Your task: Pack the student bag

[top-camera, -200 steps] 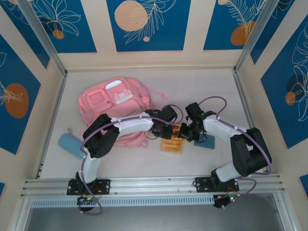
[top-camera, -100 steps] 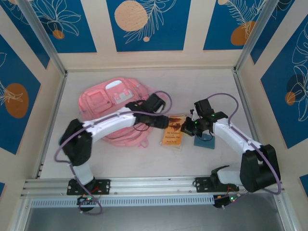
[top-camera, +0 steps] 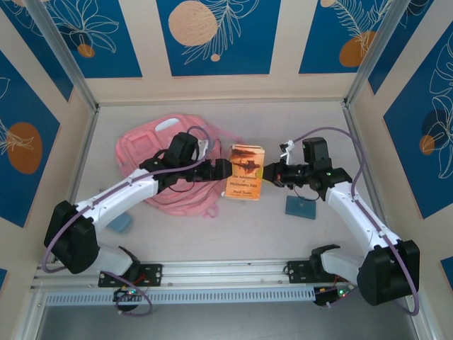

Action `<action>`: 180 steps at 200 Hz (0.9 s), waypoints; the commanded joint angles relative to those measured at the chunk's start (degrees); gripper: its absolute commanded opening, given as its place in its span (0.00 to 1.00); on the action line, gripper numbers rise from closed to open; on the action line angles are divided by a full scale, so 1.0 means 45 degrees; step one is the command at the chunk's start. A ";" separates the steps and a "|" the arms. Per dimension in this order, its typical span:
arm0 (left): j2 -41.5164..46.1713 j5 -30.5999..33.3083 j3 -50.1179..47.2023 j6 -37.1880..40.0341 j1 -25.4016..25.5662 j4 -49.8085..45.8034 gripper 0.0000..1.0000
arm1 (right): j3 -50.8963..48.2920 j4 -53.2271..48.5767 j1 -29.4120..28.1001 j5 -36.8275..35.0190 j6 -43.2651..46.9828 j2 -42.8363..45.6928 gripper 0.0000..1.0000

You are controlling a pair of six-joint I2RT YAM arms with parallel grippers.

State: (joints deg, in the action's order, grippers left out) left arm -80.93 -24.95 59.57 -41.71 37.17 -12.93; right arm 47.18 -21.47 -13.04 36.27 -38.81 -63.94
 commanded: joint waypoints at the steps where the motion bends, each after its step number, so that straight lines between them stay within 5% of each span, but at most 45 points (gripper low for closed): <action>1: 0.0345 -0.1996 -0.0467 -0.1428 -0.0257 0.2799 0.86 | 0.0399 0.1605 -0.0014 0.2319 -0.0668 -0.0007 0.00; 43: 0.0350 -0.3106 -0.0971 -0.2705 -0.0444 0.5061 0.69 | 0.0377 0.1836 -0.0066 0.2627 -0.0816 -0.0159 0.00; 88: 0.0608 -0.3096 -0.0895 -0.2831 -0.0565 0.5021 0.27 | 0.0312 0.1730 0.0060 0.2709 -0.1087 -0.0393 0.00; 131: 0.0960 -0.2162 -0.0760 -0.3112 -0.0709 0.4591 0.14 | 0.0317 0.1254 0.0119 0.1569 -0.2053 -0.0182 0.65; 156: 0.1175 -0.0943 -0.0867 -0.3638 -0.1086 0.4607 0.14 | 0.0031 0.1732 0.0149 0.0778 -0.3661 -0.0085 0.83; 180: 0.1165 0.0189 -0.1412 -0.4978 -0.1581 0.5748 0.14 | -0.1270 0.5183 0.0020 0.1352 -0.6649 -0.0175 0.90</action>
State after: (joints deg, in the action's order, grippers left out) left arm -77.49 -30.79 55.07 -58.00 32.62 6.92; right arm 46.17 -10.61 -12.67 41.76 -54.59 -65.36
